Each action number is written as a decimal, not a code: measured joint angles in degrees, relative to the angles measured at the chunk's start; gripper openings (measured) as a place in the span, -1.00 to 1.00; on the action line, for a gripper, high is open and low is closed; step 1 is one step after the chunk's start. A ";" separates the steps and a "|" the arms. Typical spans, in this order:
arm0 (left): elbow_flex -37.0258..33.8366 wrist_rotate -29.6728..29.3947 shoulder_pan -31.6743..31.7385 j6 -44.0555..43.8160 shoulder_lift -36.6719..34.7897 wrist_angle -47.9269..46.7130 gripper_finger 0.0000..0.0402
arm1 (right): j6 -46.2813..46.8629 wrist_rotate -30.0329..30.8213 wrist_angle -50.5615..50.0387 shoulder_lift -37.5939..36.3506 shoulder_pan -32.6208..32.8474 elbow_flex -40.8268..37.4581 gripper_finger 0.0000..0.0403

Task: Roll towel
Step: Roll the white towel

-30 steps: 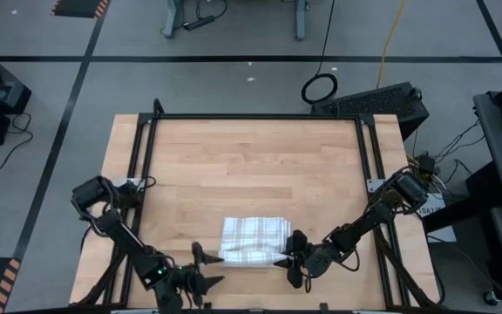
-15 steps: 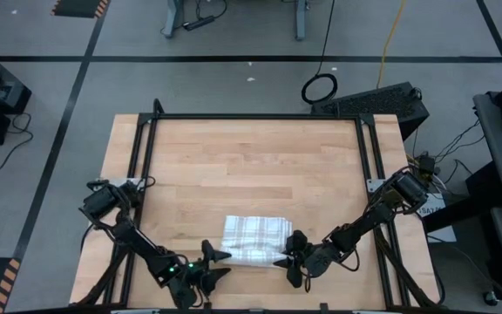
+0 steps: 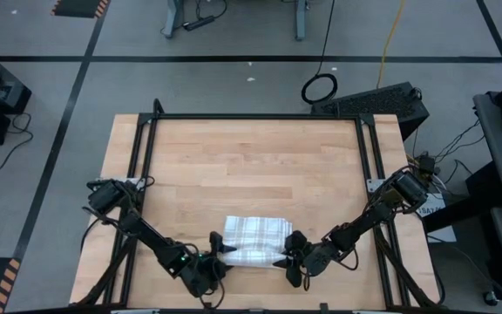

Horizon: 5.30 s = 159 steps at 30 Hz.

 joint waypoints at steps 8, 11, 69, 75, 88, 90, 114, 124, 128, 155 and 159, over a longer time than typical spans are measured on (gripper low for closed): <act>-0.17 3.73 0.25 -4.84 -1.26 -0.81 -0.27 | -0.02 -0.22 -1.07 -0.23 0.00 0.02 -0.42; -0.24 6.77 1.38 -8.29 -2.31 -0.98 -0.55 | -1.98 -0.55 -4.03 -1.57 0.19 0.00 -0.22; -0.47 11.97 2.10 -32.47 -5.91 -5.27 0.30 | -46.53 4.85 12.11 -1.36 -2.32 -8.49 0.49; -0.33 6.91 -0.26 -34.10 -14.44 -18.59 0.61 | -44.68 3.42 10.63 -1.37 -3.14 -8.48 0.49; -0.17 -11.50 -7.06 -10.71 -11.21 0.39 0.64 | -42.87 3.22 10.33 -1.38 -3.41 -8.48 0.49; -0.17 -11.35 -6.88 -8.12 -8.17 4.04 0.64 | -42.88 3.09 10.31 -1.38 -3.41 -8.48 0.49; -0.15 -16.52 -3.85 -3.79 -0.36 2.58 0.64 | -42.02 2.97 9.23 -1.38 -3.39 -8.46 0.49; -0.09 -8.54 0.89 -16.42 -0.55 -5.66 0.62 | -42.18 2.89 8.92 -1.38 -3.41 -8.46 0.49; -0.04 -7.33 1.98 -21.30 -0.64 -8.40 0.44 | -42.14 2.89 8.92 -1.38 -3.25 -8.46 0.49; -0.11 3.40 1.07 -24.91 -4.22 -11.21 -0.37 | -56.45 19.78 9.47 -6.37 8.10 -8.57 0.70; -0.10 7.06 1.79 -26.63 -5.15 -11.81 -0.37 | -56.92 19.58 18.54 -1.61 7.46 -8.52 0.68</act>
